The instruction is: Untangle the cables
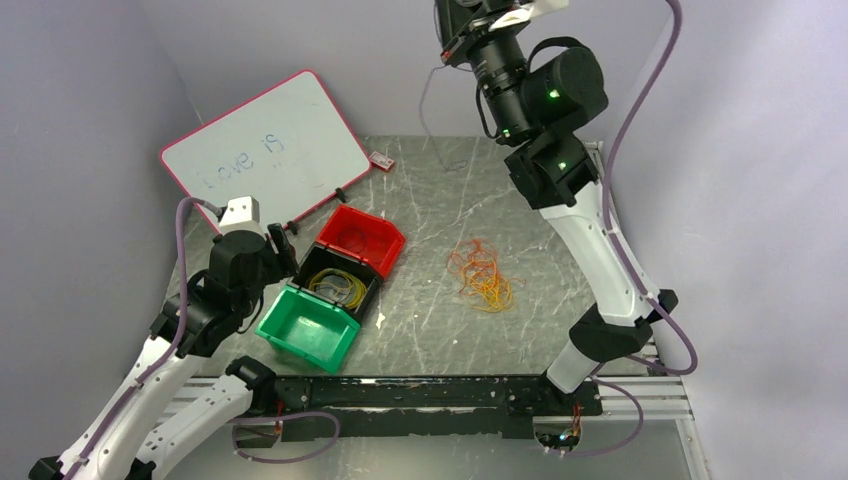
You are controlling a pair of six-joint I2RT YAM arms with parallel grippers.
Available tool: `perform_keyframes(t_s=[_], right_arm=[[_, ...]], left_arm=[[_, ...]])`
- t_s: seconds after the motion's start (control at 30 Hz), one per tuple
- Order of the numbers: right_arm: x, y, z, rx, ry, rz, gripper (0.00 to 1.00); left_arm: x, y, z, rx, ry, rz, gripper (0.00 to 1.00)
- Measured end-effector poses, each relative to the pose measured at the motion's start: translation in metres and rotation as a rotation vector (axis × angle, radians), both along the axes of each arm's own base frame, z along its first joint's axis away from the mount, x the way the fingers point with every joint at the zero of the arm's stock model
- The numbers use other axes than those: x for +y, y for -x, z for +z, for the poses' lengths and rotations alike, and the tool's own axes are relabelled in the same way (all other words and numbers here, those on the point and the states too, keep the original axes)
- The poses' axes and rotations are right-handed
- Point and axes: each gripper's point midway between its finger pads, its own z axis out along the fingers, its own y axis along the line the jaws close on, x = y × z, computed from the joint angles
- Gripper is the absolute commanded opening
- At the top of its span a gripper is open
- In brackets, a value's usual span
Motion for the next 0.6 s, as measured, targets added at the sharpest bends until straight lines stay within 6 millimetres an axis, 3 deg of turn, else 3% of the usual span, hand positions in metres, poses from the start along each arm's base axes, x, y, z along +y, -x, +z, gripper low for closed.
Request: perform_keyframes(t_s=[0.47,0.6], right_arm=[[0.047,-0.017,-0.051,0.122,0.046,0.153,0.0],[0.062,-0.023,-0.075,0.175,0.059,0.193,0.0]], left_arm=[[0.0,0.0,0.0,0.0,0.0,0.0,0.69],[0.0,0.0,0.0,0.0,0.0,0.0,0.69]])
